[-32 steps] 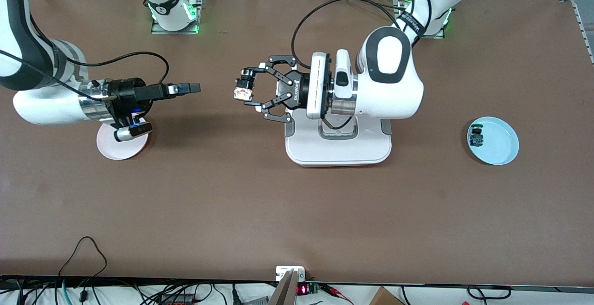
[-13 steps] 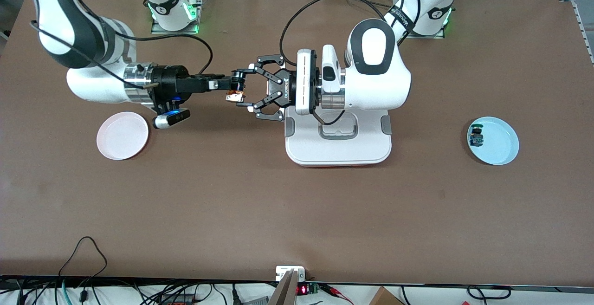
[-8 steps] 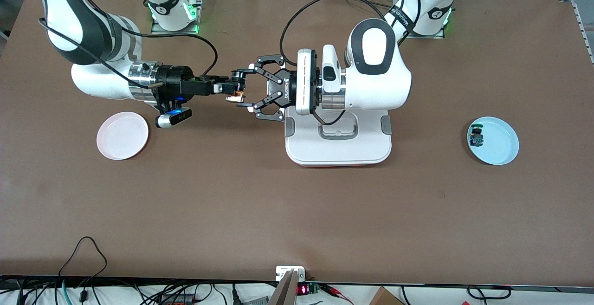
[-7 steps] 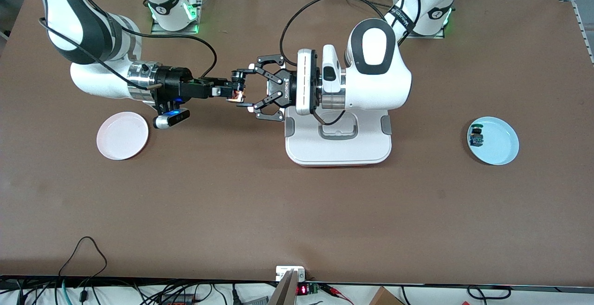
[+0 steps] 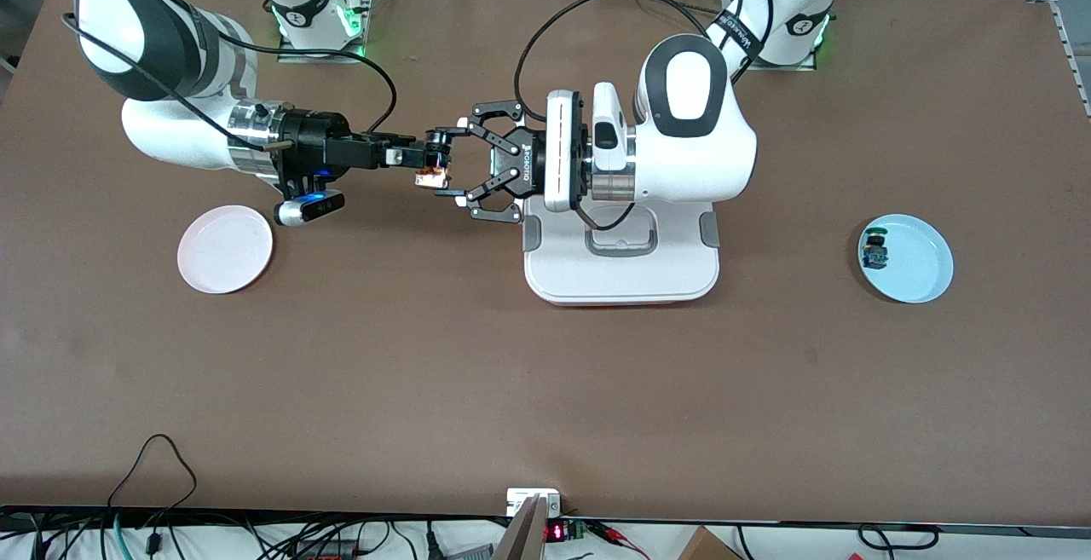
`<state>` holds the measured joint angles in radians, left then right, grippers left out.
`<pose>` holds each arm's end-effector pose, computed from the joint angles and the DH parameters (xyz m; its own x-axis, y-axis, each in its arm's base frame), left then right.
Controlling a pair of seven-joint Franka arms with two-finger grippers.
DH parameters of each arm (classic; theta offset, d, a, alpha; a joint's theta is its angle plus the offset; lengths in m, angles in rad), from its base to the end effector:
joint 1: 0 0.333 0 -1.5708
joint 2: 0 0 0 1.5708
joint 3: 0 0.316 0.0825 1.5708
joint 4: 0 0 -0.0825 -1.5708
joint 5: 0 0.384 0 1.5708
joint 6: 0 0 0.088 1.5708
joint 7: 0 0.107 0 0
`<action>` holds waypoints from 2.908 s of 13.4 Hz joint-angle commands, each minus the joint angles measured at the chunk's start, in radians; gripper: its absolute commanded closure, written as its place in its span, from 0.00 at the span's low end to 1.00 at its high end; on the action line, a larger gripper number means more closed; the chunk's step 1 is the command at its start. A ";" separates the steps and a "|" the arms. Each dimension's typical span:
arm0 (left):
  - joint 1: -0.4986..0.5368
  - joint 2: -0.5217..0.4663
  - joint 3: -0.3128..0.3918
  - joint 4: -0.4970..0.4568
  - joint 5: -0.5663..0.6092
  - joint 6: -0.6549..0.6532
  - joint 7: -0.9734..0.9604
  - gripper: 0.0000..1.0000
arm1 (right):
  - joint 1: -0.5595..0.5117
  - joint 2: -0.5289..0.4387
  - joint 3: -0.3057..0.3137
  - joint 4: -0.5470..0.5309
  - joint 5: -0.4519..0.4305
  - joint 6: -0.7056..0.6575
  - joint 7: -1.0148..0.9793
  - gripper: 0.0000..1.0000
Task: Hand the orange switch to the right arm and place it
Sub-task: 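Close the right gripper on the orange switch beside the left gripper, then open the left gripper and withdraw it while the right gripper holds the switch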
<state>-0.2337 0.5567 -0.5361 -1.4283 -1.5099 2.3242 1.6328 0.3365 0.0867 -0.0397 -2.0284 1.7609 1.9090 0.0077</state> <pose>0.5782 -0.4616 0.4707 0.3283 -0.0716 0.9418 -0.9444 -0.0035 0.3289 0.5427 0.2402 0.4624 0.8324 -0.0865 -0.5474 -0.5471 0.0298 -0.8366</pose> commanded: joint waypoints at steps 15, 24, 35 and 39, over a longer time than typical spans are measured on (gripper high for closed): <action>0.004 -0.011 0.001 0.006 -0.027 0.006 -0.002 0.88 | -0.017 -0.016 0.008 -0.016 0.020 -0.047 -0.009 0.92; 0.120 -0.011 0.004 0.002 -0.021 -0.122 -0.005 0.00 | -0.019 -0.015 0.008 -0.013 0.019 -0.048 -0.014 1.00; 0.715 0.215 0.103 0.160 0.283 -0.672 0.019 0.00 | -0.223 0.005 0.000 -0.012 -0.349 -0.319 -0.109 1.00; 0.754 0.207 0.189 0.274 0.355 -0.671 0.015 0.00 | -0.293 0.007 -0.008 0.000 -0.714 -0.438 -0.288 1.00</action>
<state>0.5125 0.7585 -0.3653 -1.2384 -1.1963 1.6658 1.6515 0.0652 0.0970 -0.0523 -2.0398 1.1707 1.5143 -0.2006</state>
